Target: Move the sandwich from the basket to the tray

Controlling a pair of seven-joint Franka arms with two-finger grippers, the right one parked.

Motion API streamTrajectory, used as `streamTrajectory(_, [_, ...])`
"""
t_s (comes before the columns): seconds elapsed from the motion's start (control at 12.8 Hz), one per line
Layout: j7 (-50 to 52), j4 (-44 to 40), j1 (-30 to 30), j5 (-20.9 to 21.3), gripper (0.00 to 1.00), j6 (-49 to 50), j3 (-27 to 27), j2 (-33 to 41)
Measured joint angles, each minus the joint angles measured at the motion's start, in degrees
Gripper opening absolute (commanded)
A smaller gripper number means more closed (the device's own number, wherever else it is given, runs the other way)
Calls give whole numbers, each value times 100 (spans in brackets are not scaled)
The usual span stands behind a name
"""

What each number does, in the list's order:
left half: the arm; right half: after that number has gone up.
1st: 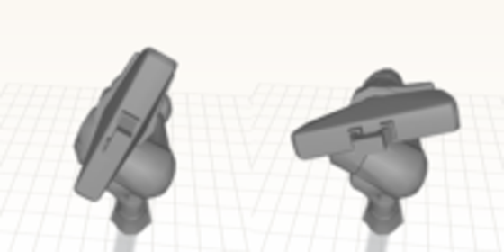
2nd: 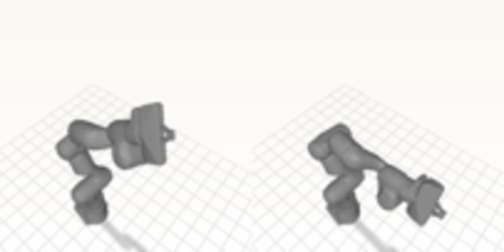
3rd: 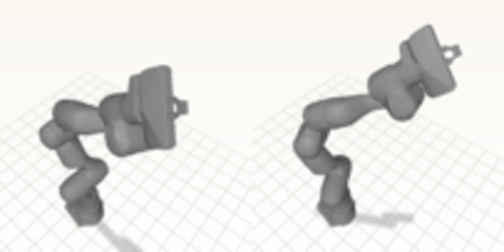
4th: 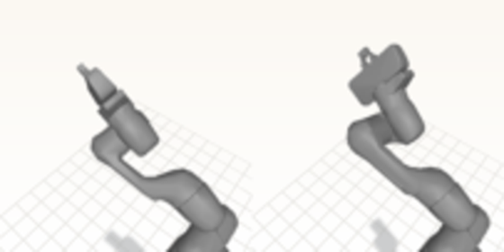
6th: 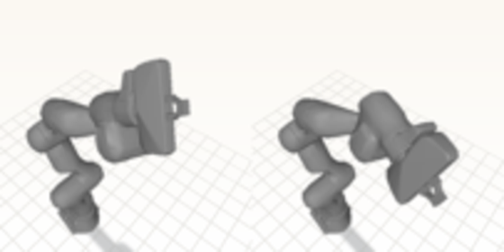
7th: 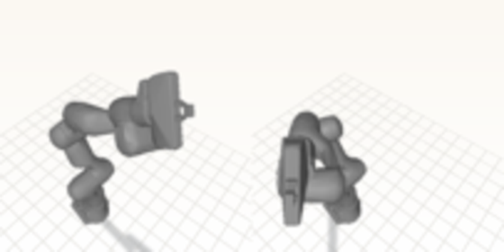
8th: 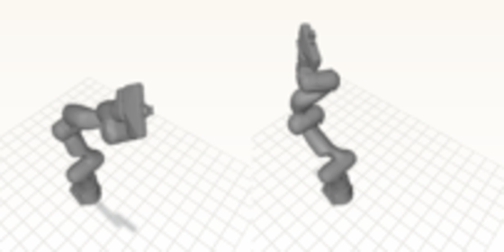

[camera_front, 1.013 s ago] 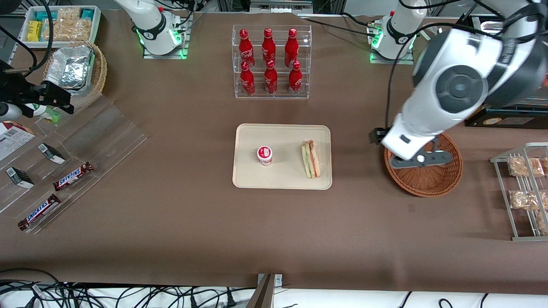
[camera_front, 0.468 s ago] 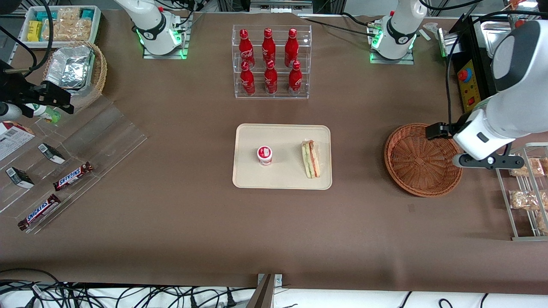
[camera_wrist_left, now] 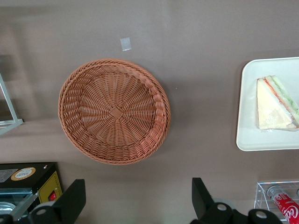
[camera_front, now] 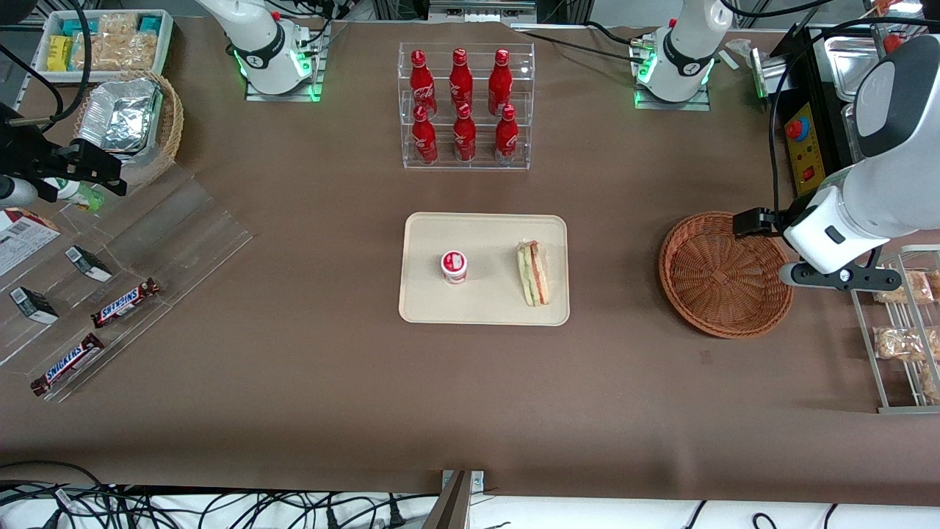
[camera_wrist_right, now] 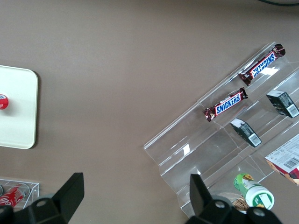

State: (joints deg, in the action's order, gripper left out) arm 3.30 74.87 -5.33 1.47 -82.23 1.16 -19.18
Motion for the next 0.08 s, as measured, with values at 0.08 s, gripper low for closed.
streamTrajectory(0.08, [-1, 0, -1, 0, 100, 0, -43, 0])
